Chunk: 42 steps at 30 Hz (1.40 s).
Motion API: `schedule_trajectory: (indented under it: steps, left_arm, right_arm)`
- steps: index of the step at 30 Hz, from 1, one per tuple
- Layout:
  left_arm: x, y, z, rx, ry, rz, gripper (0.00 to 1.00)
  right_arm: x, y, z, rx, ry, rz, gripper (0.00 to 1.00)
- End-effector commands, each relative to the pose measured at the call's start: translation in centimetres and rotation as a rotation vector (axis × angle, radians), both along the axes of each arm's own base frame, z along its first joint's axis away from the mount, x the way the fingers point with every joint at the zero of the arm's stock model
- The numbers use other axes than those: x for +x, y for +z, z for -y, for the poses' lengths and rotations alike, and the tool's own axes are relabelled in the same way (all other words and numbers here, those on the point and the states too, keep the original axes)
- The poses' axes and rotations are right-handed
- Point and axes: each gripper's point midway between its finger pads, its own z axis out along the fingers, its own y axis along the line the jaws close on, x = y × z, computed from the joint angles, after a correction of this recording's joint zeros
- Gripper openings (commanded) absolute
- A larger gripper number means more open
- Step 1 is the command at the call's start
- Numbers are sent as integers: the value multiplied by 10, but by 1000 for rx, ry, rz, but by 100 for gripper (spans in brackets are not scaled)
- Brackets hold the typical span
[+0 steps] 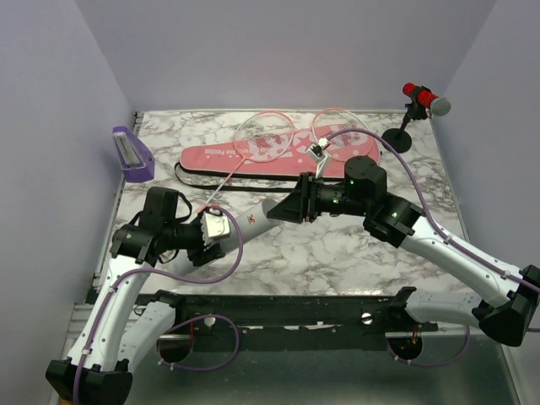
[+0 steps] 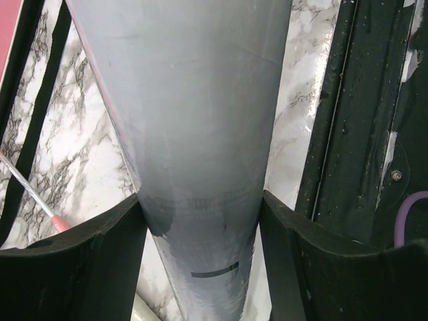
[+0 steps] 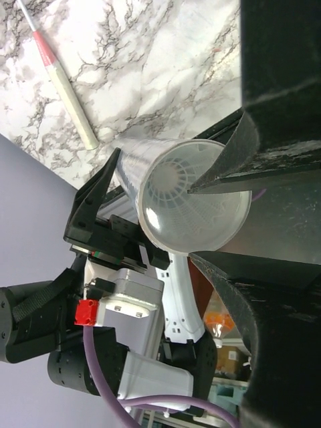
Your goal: Pack up the badminton gear
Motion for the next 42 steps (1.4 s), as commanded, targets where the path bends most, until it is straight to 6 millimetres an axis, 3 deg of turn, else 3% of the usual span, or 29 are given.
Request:
schedule_trajectory:
  steps: [1,9,14,21,25,31,42]
  left_arm:
    - [15,26,12,-81,1,84,68]
    - [83,29,-26,73,319,136,66]
    - [116,24,-59,164,464,118,66]
    - [171,35,-103,237,645,115,65]
    - [206,26,-137,300,746,103,65]
    - [240,-10,-159,334,799,12,65]
    - [266,-73,-167,364,886,-166,65]
  right_arm:
    - [2,-10,1,-49,-27,-22,48]
    - [62,39,56,-149,-398,106,58]
    - [84,42,87,-232,-576,136,64]
    - [100,5,106,-370,-665,68,65]
    - [108,-16,114,-395,-683,22,65]
    - [121,-40,132,-431,-729,-30,65]
    - [137,-64,150,-503,-771,-67,66]
